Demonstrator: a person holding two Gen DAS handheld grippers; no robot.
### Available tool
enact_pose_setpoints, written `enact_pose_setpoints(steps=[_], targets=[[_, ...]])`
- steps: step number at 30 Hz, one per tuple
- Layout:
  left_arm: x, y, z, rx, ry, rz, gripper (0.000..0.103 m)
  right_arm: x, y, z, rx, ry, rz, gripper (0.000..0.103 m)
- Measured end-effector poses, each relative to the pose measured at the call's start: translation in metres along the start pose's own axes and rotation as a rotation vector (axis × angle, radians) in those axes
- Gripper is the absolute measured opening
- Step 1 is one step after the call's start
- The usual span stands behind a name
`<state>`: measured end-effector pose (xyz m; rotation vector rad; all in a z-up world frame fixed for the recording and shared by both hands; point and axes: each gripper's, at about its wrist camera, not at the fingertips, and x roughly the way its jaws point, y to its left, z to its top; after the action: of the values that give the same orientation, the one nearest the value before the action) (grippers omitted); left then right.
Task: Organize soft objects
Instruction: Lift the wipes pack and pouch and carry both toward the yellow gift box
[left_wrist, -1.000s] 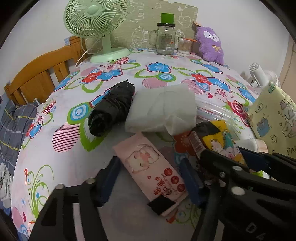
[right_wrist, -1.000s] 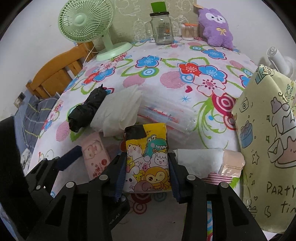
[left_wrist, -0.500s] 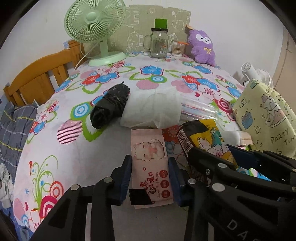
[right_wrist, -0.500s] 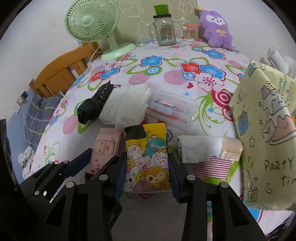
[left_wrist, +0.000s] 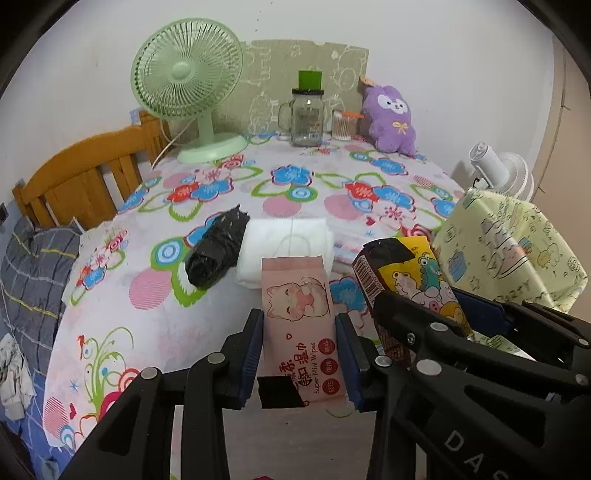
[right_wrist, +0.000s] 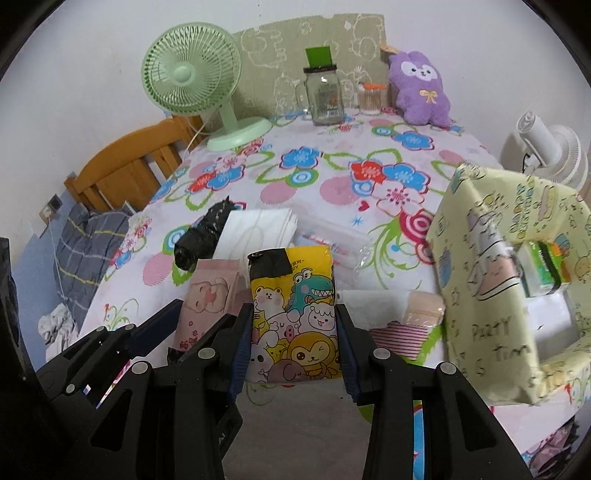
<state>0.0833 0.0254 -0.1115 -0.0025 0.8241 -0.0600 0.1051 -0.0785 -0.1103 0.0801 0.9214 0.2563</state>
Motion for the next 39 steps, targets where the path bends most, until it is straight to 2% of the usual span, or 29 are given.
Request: enact_pose_setpoints(steps=[6,23,39], targets=[[-0.015,-0.006,0.01,0.005,-0.033,0.008,0.039,-0.018,-0.001,0.008,-0.003,-0.038,0.005,0.045],[-0.047,-0.03,0.039,0.04,-0.113,0.011,0.039,-0.062,-0.011,0.033,-0.034,-0.137,-0.053,0.045],[-0.048,-0.067,0.058,0.067,-0.145,-0.009,0.039,-0.082,-0.045,0.052,-0.065,-0.182,-0.076,0.045]])
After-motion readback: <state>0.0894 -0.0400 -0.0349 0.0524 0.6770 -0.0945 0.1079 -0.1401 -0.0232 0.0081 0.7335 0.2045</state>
